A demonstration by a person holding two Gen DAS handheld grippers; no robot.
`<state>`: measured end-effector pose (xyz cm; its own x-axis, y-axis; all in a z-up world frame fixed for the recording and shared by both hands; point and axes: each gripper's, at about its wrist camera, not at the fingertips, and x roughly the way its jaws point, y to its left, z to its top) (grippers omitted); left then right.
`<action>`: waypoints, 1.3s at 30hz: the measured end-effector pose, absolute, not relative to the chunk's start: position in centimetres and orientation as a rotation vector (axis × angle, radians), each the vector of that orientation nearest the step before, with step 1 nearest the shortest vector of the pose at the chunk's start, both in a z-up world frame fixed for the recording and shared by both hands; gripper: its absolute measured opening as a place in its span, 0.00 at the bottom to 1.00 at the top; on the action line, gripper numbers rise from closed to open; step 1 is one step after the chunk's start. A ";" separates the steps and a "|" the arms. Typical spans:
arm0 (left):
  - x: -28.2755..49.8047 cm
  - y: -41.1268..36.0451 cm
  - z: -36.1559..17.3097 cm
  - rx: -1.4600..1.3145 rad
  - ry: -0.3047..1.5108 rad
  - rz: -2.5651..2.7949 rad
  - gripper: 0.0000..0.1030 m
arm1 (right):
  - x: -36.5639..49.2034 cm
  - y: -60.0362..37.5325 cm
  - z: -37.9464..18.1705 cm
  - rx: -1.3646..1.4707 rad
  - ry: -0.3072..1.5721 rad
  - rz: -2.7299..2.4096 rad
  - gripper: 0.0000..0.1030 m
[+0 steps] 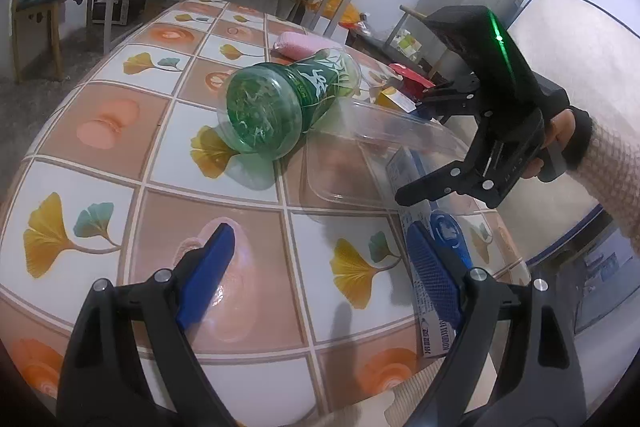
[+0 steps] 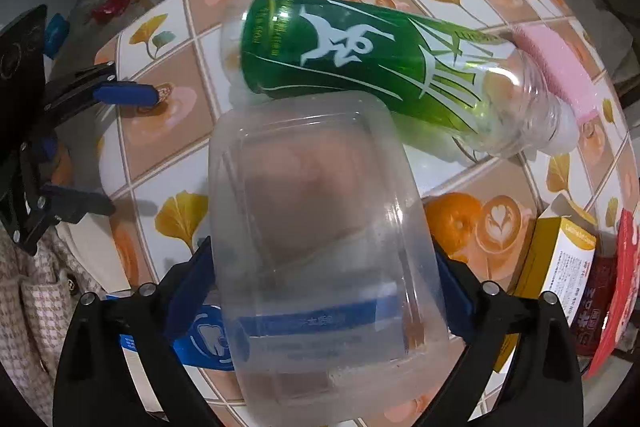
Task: Collect trash
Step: 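Move both tools back to the table toward the blue box and green bottle, then grasp the blue toothpaste box with the left tool while the right tool grasps the clear plastic box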
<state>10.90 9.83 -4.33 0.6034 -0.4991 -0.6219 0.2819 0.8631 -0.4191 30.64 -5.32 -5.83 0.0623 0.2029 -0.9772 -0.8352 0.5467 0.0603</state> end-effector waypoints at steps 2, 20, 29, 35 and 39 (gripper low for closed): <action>10.8 9.8 -4.3 -0.292 0.806 -0.458 0.81 | 30.4 -5.3 -5.4 -0.628 1.253 0.873 0.89; 10.1 2.7 -3.0 -0.304 0.897 -0.721 0.83 | 25.4 -13.9 2.1 -0.294 0.974 0.636 0.87; 10.9 -3.8 -3.8 0.003 0.959 -0.593 0.83 | 18.6 -23.0 0.7 0.045 0.877 0.257 0.87; 11.7 -5.8 -4.1 0.094 1.002 -0.514 0.74 | 16.4 -24.4 -1.8 0.157 0.869 0.166 0.87; 11.8 -5.9 -4.2 0.090 1.038 -0.492 0.65 | 15.7 -25.0 -3.1 0.213 0.868 0.136 0.87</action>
<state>11.85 -5.93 -4.19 0.4100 -0.3483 -0.8429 0.4322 0.8881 -0.1568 15.71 -24.96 -3.06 0.6397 0.2048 -0.7408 -0.0325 0.9702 0.2402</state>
